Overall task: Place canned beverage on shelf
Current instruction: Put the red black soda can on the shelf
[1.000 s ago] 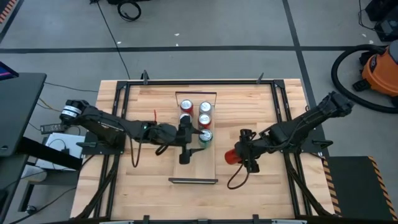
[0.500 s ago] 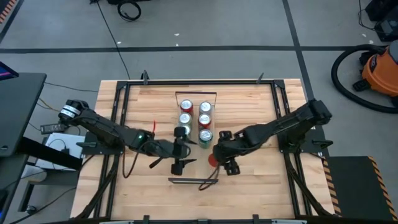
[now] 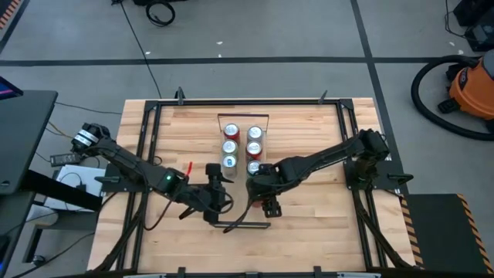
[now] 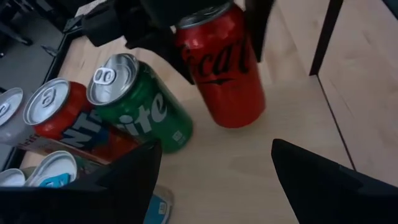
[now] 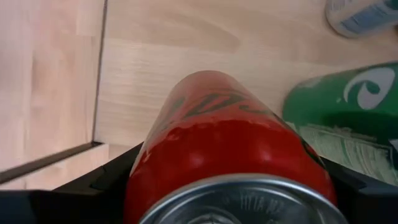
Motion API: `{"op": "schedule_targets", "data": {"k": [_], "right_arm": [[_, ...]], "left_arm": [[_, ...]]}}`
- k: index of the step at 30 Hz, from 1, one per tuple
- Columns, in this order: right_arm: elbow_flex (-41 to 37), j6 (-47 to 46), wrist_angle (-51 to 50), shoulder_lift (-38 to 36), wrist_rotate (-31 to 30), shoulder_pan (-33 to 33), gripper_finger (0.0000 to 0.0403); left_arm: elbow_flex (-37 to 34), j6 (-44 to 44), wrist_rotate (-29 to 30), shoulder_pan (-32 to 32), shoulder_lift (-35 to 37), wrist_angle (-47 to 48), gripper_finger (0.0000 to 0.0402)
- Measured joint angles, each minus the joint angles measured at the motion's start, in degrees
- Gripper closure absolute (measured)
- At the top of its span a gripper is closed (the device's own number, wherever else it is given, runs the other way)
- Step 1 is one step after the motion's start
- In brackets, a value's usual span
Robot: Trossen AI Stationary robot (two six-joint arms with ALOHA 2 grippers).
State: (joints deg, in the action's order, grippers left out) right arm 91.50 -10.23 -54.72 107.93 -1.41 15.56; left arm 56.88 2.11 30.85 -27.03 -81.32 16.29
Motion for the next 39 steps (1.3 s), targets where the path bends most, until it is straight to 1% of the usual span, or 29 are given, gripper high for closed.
{"op": "schedule_targets", "data": {"k": [4, 12, 23, 28, 36, 39], "right_arm": [[0.07, 0.68, 0.11, 0.25, 0.00, -0.34, 0.0073], [0.09, 1.44, 0.81, 1.69, 1.25, -0.31, 0.0044], [0.11, 0.59, 1.73, 1.14, 1.03, -0.33, 0.0043], [0.11, -3.25, 1.93, 0.86, -0.58, -0.31, 0.0043], [0.11, -16.06, 2.64, 0.84, -3.89, -0.16, 0.0043], [0.09, -18.79, 2.53, 0.60, -1.95, -0.20, 0.0043]], "left_arm": [[0.00, 0.04, 0.00, -0.19, 0.00, -0.06, 0.0086], [0.00, 0.13, -0.02, 0.18, 0.00, -0.64, 0.0086], [0.00, 0.17, -0.02, 0.17, 0.00, -0.63, 0.0086], [0.00, 0.17, -0.02, 0.16, 0.00, -0.63, 0.0086], [0.00, -1.89, 0.04, 0.55, 0.00, -1.34, 0.0086], [0.00, -3.18, 0.16, 0.55, 0.00, -1.66, 0.0086]]}}
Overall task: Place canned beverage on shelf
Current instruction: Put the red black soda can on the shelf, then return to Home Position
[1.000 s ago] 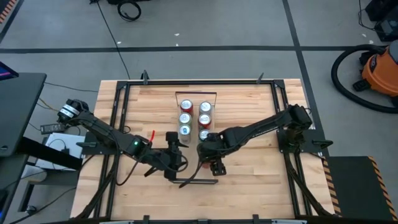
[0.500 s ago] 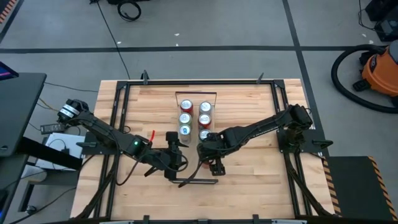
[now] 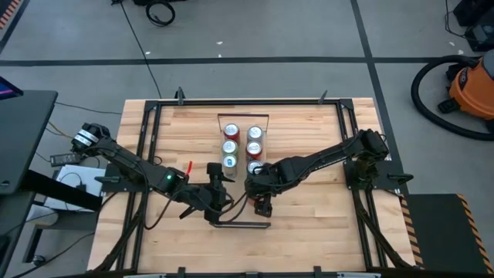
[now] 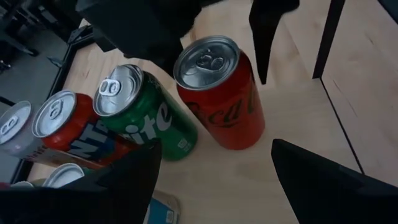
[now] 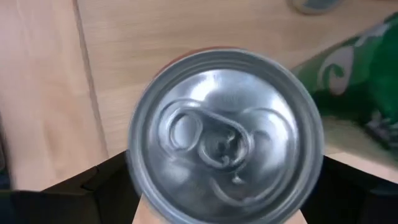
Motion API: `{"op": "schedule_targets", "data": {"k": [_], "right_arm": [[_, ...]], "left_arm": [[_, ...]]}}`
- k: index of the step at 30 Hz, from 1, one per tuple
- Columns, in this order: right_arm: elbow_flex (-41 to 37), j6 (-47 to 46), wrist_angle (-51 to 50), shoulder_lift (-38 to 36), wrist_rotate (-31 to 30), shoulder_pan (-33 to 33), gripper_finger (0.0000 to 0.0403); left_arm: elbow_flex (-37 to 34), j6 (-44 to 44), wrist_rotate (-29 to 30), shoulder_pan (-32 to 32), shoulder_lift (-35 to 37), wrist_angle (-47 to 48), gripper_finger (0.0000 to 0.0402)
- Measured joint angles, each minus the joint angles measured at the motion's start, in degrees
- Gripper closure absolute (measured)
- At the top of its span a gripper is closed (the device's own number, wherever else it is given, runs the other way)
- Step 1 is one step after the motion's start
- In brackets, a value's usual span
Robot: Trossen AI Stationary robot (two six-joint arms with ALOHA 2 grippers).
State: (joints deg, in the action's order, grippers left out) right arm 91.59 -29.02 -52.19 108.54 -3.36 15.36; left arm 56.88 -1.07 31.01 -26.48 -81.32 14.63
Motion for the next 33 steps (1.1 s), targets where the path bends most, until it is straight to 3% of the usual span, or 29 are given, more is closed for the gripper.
{"op": "schedule_targets", "data": {"k": [9, 17, 24, 33], "right_arm": [[-0.09, -0.95, -0.83, -3.14, -0.78, 1.19, 0.0043], [-0.14, 1.91, -3.44, -8.85, -11.19, 3.54, 0.0043], [-5.22, 3.02, 0.77, -14.26, -15.41, 3.94, 0.0046], [-14.57, 6.52, 8.78, -22.17, -16.75, 1.97, 0.0047]], "left_arm": [[0.00, -3.11, 0.01, -0.07, 0.19, -0.19, 0.0086], [-1.23, -4.70, -0.40, -1.37, 6.28, -1.39, 0.0086], [-6.03, -4.53, -0.42, -1.40, 11.51, -5.68, 0.0086], [-6.84, -5.48, -0.44, -1.35, 14.40, -6.13, 0.0086]]}}
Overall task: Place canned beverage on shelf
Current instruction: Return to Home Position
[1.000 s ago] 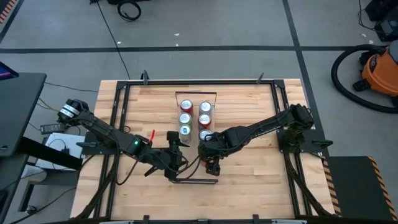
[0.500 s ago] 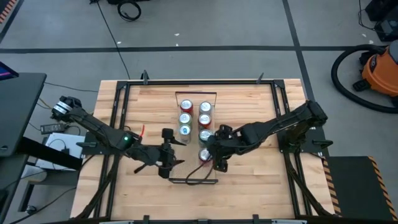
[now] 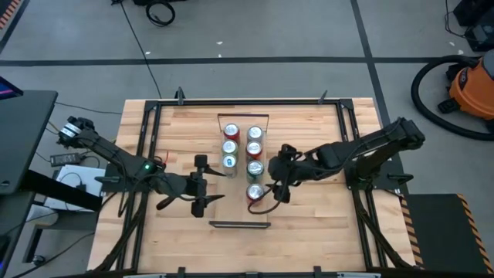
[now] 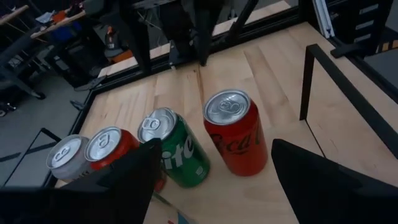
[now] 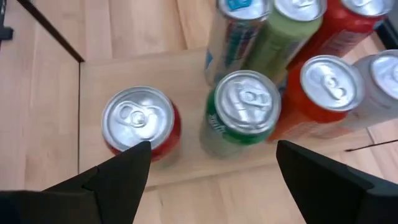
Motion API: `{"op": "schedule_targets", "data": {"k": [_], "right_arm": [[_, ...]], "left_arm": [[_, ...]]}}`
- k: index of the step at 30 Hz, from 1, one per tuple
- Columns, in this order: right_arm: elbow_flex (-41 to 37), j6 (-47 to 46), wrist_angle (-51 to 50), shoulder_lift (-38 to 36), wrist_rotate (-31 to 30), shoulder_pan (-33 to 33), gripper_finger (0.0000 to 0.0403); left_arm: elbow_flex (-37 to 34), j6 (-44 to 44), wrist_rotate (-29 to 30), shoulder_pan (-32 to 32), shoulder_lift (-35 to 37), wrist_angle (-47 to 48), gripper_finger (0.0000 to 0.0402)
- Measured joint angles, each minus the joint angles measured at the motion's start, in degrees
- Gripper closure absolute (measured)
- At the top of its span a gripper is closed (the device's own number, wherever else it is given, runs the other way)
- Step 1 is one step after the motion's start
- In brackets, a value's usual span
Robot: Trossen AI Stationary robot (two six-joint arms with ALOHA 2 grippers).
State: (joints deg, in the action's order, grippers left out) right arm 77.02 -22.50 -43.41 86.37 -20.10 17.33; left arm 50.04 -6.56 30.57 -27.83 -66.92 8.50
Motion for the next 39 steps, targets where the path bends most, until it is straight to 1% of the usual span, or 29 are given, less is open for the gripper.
{"op": "schedule_targets", "data": {"k": [3, 5, 9, 13, 20, 27, 30, 35, 37, 39], "right_arm": [[-3.40, 0.45, 3.05, -3.02, -0.27, -0.74, 0.0047], [-5.60, 0.66, 3.85, -5.33, -1.84, -0.85, 0.0047], [-10.08, 1.83, 6.24, -10.39, -3.74, -0.81, 0.0047], [-14.92, 3.18, 10.20, -15.80, -4.21, -1.17, 0.0047], [-22.45, 7.12, 16.21, -24.55, -4.37, -2.00, 0.0046], [-29.13, 10.24, 20.15, -34.36, -4.56, -4.84, 0.0046], [-34.30, 11.18, 24.90, -39.10, -4.60, -6.38, 0.0047], [-46.36, 12.84, 37.36, -46.96, -3.55, -9.13, 0.0046], [-50.05, 12.80, 40.00, -49.87, -2.50, -10.23, 0.0046], [-52.84, 11.96, 39.83, -53.46, -2.47, -11.60, 0.0046]], "left_arm": [[-1.04, -0.58, -0.04, 0.32, 0.00, -1.69, 0.0086], [-2.84, -0.64, -0.07, 0.39, 0.00, -3.80, 0.0086], [-4.46, -0.44, 0.29, 0.63, 1.10, -4.43, 0.0086], [-5.81, -0.08, 0.74, 0.68, 4.47, -6.31, 0.0086], [-13.43, -0.08, 1.33, 2.32, 11.90, -14.58, 0.0086], [-18.93, 0.90, 1.35, 5.18, 21.26, -16.99, 0.0086], [-22.89, 1.15, 1.20, 5.98, 24.60, -21.50, 0.0086], [-32.40, 1.93, 1.46, 7.64, 26.88, -37.48, 0.0086], [-35.63, 1.75, 1.52, 8.38, 27.77, -41.66, 0.0086], [-37.73, 1.63, 1.71, 8.90, 28.22, -43.89, 0.0086]]}}
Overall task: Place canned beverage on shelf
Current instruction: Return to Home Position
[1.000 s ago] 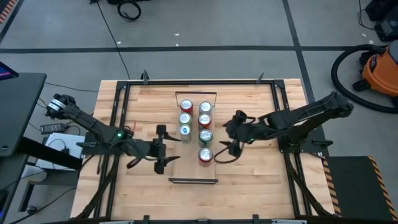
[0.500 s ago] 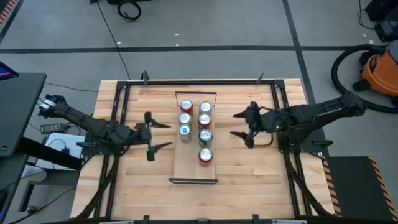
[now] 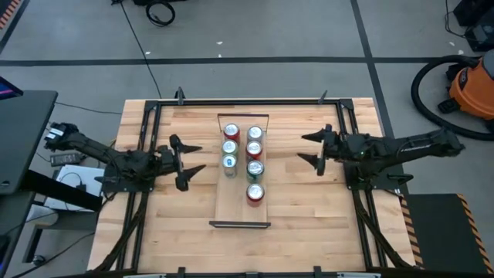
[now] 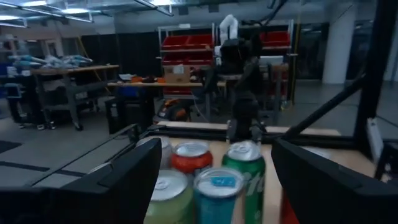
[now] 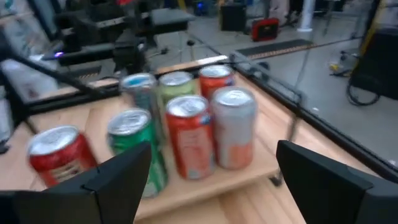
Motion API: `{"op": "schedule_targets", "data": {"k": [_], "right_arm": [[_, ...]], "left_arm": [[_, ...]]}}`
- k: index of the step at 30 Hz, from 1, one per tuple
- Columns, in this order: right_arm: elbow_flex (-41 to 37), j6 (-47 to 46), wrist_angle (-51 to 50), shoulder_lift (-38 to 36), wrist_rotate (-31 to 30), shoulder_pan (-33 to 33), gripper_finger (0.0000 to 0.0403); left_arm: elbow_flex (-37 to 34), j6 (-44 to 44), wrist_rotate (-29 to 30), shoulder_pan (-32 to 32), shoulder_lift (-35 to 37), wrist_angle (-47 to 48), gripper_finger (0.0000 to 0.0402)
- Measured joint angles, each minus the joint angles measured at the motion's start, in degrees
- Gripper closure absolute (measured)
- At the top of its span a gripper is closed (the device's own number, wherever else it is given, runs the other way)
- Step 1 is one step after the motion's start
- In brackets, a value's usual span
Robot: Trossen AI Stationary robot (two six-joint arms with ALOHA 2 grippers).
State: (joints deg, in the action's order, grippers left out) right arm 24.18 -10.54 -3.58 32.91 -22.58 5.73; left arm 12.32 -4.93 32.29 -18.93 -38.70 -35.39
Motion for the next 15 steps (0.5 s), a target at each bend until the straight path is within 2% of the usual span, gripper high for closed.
{"op": "schedule_targets", "data": {"k": [5, 11, 15], "right_arm": [[-3.69, -1.33, -0.68, -8.80, 2.57, -3.44, 0.0047], [-6.44, -0.76, 0.22, -19.68, 4.23, -6.50, 0.0056], [-8.08, -1.55, -0.28, -24.17, 4.24, -7.67, 0.0057]], "left_arm": [[-2.18, -0.19, -0.24, 2.10, 2.37, -0.60, 0.0086], [-2.51, -0.21, -2.11, 3.12, 8.26, 4.44, 0.0086], [-2.49, 0.98, -2.11, 3.01, 13.48, 9.75, 0.0086]]}}
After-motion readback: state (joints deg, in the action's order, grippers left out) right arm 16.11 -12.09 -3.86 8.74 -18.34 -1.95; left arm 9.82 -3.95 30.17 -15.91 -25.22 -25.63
